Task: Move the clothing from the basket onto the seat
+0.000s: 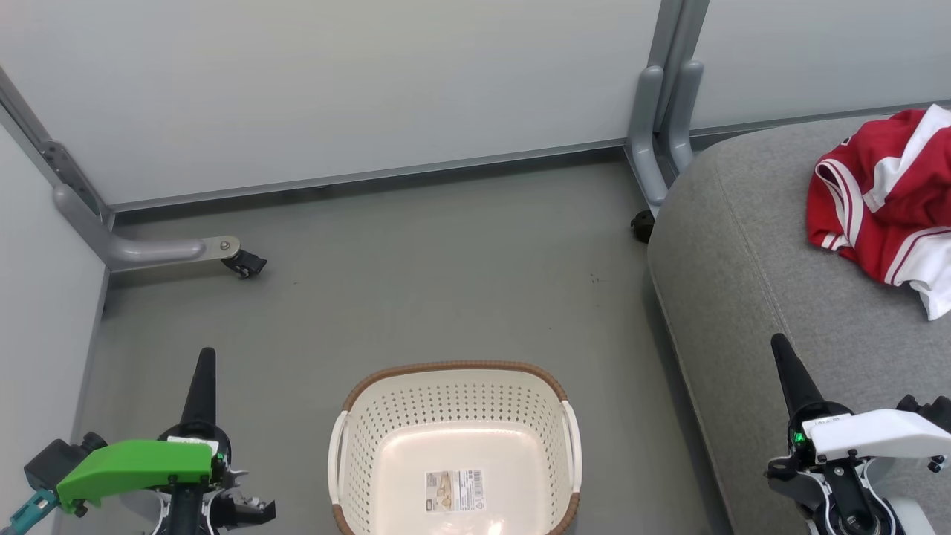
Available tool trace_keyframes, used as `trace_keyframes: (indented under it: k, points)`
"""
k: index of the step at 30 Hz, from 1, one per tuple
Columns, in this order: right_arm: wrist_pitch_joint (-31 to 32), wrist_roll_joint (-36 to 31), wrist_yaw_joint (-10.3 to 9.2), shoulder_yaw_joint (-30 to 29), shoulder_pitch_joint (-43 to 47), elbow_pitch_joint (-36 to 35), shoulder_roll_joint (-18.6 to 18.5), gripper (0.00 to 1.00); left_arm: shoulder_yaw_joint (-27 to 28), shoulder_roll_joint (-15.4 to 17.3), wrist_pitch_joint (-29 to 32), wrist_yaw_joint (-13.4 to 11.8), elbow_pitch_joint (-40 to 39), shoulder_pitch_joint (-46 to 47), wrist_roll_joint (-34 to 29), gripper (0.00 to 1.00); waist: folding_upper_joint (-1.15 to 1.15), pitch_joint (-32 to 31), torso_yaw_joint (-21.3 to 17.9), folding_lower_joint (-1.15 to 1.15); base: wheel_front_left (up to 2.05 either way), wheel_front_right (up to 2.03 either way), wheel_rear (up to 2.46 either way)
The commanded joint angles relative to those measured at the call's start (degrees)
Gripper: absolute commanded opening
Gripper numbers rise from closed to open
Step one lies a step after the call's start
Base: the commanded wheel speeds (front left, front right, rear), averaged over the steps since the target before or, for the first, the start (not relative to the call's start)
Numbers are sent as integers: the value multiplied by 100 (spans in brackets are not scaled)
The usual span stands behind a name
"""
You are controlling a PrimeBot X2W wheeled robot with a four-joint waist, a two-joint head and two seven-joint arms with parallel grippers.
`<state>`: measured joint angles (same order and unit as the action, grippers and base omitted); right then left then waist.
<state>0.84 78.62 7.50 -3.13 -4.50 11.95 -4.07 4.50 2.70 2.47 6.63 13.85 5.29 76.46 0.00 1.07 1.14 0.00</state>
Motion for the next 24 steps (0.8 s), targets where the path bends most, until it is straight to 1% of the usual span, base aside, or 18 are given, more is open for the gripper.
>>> trace_keyframes:
  k: [1, 24]
  points:
    - [34, 136, 0, -29, -100, 4, -29, 0, 39, 27, 41, 46, -18, 105, 149, 0, 0, -4, -5, 0, 0, 0, 0]
    - [324, 1086, -1, -137, -159, 143, -12, 0, 165, 30, 300, 83, 12, 130, 1149, 0, 0, -58, -75, 0, 0, 0, 0]
